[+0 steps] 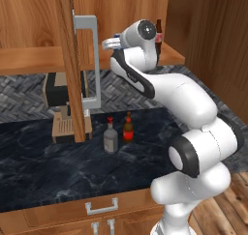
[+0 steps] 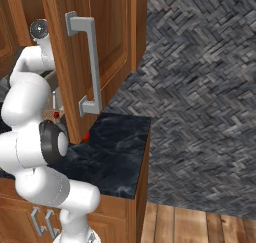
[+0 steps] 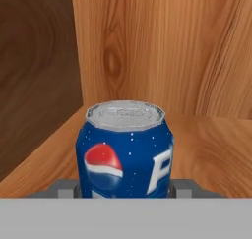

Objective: Sort all alcoholic drinks to one cabinet, and non-alcoholic drinks to the other.

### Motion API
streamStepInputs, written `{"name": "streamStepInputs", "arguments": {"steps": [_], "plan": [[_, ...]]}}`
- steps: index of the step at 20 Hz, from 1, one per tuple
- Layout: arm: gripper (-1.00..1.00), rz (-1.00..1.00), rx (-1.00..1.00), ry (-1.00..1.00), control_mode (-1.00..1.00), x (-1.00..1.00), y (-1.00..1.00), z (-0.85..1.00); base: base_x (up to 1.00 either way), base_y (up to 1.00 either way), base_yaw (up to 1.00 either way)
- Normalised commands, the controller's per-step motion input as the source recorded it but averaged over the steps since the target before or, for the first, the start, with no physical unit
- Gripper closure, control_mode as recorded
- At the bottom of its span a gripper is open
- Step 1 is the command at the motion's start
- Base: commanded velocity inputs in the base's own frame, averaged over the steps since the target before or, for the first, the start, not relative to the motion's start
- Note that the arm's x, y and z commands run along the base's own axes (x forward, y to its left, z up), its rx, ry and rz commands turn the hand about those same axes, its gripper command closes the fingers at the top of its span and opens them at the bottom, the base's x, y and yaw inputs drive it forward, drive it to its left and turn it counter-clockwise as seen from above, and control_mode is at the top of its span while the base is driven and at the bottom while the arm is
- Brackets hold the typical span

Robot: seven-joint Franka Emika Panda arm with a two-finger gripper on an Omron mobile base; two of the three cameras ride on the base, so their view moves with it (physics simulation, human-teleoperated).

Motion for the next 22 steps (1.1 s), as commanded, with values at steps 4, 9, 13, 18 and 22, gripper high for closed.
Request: {"name": "streamStepInputs", "arguments": {"steps": [4,9,13,18,22], "plan": [[1.00,0.00,0.00,0.00,-1.00,0.13,0.00,-0.03,0.00,0.00,0.00],[1.00,0.00,0.00,-0.01,-1.00,0.00,0.00,-0.17,0.00,0.00,0.00],[-1.00,0.00,0.00,0.00,-1.00,0.00,0.00,-0.24,0.00,0.00,0.00],[-1.00,0.00,0.00,-0.03,-1.00,-0.01,0.00,-0.01,0.00,0.00,0.00],[-1.00,0.00,0.00,-0.05,-1.00,-0.20,0.00,0.00,0.00,0.00,0.00]]}}
